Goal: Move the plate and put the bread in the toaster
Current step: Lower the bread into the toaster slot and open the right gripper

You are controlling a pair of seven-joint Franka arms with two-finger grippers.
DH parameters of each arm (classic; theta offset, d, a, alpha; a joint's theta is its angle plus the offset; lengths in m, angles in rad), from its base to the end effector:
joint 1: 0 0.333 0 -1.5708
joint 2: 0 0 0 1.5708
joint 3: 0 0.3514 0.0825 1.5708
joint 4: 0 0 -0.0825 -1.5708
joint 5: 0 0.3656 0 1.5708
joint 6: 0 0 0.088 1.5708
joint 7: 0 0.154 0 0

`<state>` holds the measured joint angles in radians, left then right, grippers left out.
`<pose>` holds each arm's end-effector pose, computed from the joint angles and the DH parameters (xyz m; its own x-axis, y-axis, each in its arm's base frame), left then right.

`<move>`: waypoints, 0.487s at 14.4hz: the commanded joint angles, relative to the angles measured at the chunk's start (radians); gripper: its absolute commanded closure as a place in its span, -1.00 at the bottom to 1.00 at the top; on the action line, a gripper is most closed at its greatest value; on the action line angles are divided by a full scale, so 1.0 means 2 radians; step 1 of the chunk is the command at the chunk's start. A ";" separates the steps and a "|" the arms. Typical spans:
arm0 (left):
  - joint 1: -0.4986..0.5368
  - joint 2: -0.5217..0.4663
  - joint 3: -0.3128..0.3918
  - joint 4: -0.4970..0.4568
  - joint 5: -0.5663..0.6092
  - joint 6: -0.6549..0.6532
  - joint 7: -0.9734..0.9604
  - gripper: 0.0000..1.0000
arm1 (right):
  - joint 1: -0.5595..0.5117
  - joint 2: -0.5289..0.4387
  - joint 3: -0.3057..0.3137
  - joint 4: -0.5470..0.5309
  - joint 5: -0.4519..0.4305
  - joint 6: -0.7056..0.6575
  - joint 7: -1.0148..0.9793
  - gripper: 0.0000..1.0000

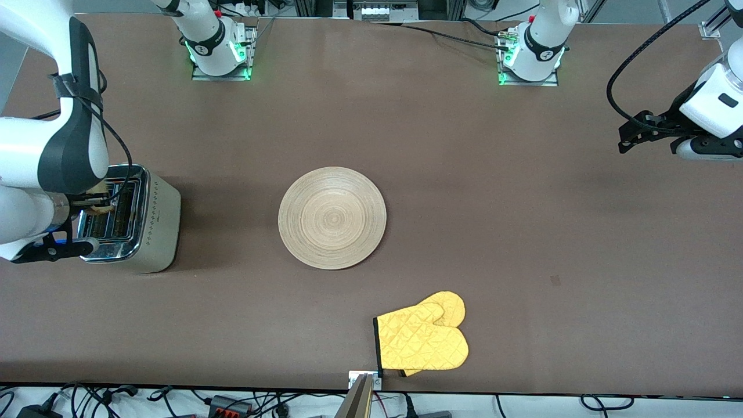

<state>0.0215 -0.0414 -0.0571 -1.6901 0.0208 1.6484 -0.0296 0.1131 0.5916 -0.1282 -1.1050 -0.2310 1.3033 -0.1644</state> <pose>0.5265 -0.0163 0.5873 1.0000 -0.0076 0.0003 -0.0076 -0.9997 -0.0231 0.6601 -0.0269 0.4482 0.9084 0.0764 -0.4110 0.1852 -0.9549 0.2319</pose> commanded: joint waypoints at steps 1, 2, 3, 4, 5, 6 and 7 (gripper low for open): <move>0.002 0.007 -0.001 0.014 -0.005 -0.005 0.000 -1.00 | -0.003 0.007 0.000 0.021 -0.004 -0.012 0.003 1.00; 0.002 0.007 -0.001 0.014 -0.005 -0.005 0.000 -1.00 | -0.004 0.008 0.001 0.023 -0.004 -0.007 0.003 1.00; 0.002 0.007 -0.001 0.014 -0.005 -0.005 0.000 -1.00 | -0.004 0.008 0.002 0.027 -0.004 -0.003 0.003 1.00; 0.002 0.007 -0.001 0.014 -0.005 -0.005 0.001 -1.00 | -0.004 0.010 0.003 0.027 -0.004 0.004 0.003 1.00; 0.002 0.007 -0.001 0.014 -0.005 -0.005 0.001 -1.00 | -0.005 0.016 0.003 0.027 -0.004 0.010 0.003 1.00; 0.002 0.007 -0.001 0.014 -0.005 -0.005 0.001 -1.00 | -0.006 0.018 0.003 0.027 -0.004 0.014 0.003 1.00; 0.002 0.007 -0.001 0.014 -0.005 -0.005 0.001 -1.00 | -0.007 0.020 0.003 0.027 -0.003 0.024 0.003 1.00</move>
<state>0.0215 -0.0414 -0.0571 -1.6901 0.0208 1.6484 -0.0296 0.1087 0.6023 -0.1298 -1.0872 -0.2310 1.3358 -0.1644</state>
